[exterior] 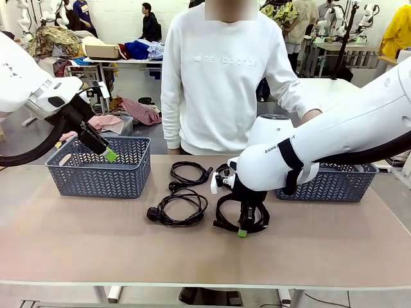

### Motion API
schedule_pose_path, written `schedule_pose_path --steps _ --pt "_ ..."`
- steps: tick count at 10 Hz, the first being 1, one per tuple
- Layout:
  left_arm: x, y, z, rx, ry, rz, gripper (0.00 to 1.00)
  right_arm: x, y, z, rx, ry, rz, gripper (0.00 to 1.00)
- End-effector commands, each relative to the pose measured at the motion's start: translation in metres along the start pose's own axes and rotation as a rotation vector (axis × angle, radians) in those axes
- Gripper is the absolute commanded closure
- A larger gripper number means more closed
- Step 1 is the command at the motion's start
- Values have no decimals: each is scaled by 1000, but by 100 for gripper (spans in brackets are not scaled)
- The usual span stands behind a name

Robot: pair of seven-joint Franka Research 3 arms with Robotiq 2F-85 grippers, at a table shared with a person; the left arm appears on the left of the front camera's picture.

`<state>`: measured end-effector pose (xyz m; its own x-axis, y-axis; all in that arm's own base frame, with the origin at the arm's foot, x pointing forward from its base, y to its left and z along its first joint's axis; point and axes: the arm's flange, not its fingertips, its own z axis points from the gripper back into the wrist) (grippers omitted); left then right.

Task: Organize the cables according to human instructions.
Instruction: Pick up a bundle of cables and place it in the basket indicated by the human.

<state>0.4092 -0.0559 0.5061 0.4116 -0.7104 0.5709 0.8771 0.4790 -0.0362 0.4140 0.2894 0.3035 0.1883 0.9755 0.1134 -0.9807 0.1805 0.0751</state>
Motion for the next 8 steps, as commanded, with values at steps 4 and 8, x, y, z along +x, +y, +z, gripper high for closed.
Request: schedule_pose_path --steps 4,8 --pt "-2 1 0 -17 -29 -14 0 7 8 -4 71 43 -20 82" --pt "-2 1 0 -17 -29 -14 0 10 25 9 63 74 -8 100"
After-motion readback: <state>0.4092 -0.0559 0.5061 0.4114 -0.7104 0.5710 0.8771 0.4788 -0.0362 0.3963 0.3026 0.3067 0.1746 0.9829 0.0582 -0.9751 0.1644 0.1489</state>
